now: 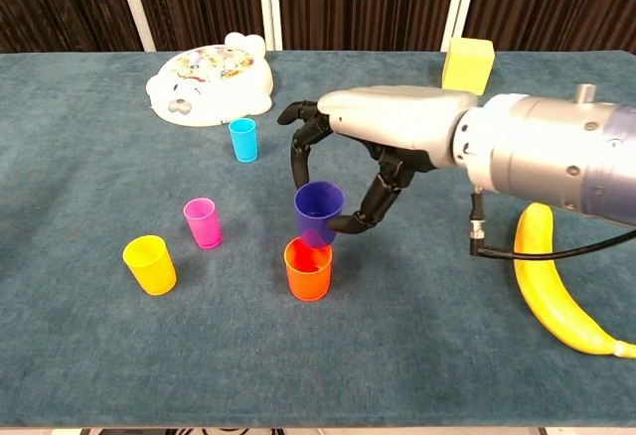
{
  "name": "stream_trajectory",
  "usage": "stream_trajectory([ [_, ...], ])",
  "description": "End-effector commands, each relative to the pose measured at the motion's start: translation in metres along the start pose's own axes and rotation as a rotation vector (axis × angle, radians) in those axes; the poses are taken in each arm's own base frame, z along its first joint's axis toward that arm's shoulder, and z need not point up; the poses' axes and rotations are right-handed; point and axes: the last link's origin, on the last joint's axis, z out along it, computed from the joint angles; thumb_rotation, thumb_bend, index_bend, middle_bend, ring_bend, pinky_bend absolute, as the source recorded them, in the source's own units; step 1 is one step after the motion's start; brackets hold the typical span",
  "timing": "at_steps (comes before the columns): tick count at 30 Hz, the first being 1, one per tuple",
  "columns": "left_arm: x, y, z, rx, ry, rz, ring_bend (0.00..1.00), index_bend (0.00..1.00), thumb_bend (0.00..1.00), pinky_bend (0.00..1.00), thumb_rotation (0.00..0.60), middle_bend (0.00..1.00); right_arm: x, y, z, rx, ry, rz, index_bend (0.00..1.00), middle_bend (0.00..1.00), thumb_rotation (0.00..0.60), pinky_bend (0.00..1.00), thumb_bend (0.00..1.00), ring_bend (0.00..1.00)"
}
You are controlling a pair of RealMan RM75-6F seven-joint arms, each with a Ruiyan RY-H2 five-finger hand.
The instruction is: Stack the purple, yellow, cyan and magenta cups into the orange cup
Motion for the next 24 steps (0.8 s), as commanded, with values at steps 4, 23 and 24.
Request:
stream_trajectory([
  [4,0.0006,-0.0011,0.0006,0.004,0.002,-0.001,0.00,0.00,0.00,0.05,0.600,0.00,-0.0061,-0.0041,0.0069,-0.001,-0.023,0.003,0.50,0.00,0.600,0.01,0.40,0.02],
  [23,0.0005,-0.0008,0.0002,0.002,0.003,0.003,0.00,0.00,0.00,0.05,0.600,0.00,-0.0051,-0.0068,0.0019,-0.003,-0.015,0.024,0.50,0.00,0.600,0.01,0.41,0.02],
  [24,0.0003,-0.0007,0.0003,0.001,0.003,0.004,0.00,0.00,0.00,0.05,0.600,0.00,-0.0047,-0.0069,0.0012,-0.001,-0.014,0.026,0.50,0.00,0.600,0.01,0.41,0.02],
])
